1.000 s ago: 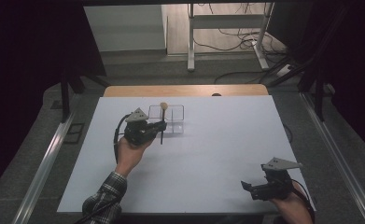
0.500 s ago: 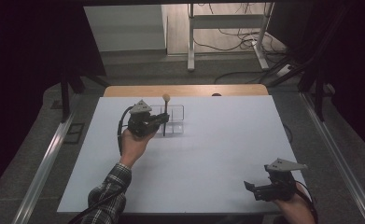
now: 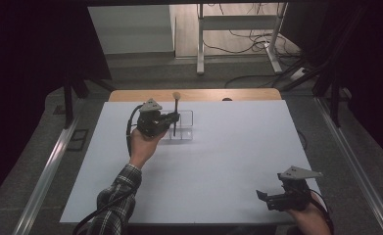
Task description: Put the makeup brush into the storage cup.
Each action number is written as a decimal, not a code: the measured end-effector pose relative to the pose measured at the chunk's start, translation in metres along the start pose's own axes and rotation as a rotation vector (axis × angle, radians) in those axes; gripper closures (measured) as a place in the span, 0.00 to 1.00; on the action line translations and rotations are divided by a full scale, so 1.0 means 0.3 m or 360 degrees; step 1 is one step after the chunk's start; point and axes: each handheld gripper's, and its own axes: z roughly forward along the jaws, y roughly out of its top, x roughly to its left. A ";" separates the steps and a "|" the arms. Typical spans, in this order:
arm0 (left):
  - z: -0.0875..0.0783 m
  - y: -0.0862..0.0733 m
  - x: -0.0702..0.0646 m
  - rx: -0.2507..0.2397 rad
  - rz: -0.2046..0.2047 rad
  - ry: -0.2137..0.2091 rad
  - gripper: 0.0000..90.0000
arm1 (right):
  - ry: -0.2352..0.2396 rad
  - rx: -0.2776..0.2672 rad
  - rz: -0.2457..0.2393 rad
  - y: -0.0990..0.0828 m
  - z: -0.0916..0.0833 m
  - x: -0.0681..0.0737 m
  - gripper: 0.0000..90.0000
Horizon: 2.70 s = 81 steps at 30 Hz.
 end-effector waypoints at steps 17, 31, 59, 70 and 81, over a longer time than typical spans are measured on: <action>0.059 0.055 0.015 -0.0040 -0.0010 0.0014 0.92 | 0.0004 0.0001 0.0006 -0.001 0.000 -0.002 0.00; 0.112 0.087 0.034 -0.0058 -0.0026 0.0048 0.92 | 0.0010 0.0012 -0.0007 0.000 0.002 -0.001 0.00; 0.189 0.036 0.050 -0.0058 -0.0070 0.0118 0.92 | 0.0025 0.0031 -0.0029 0.000 0.008 0.003 0.00; 0.214 0.006 0.047 -0.0020 -0.0065 0.0121 0.92 | 0.0031 0.0042 -0.0035 0.001 0.010 0.005 0.00; 0.231 -0.021 0.040 0.0023 -0.0068 0.0111 0.92 | 0.0033 0.0056 -0.0047 0.001 0.012 0.008 0.00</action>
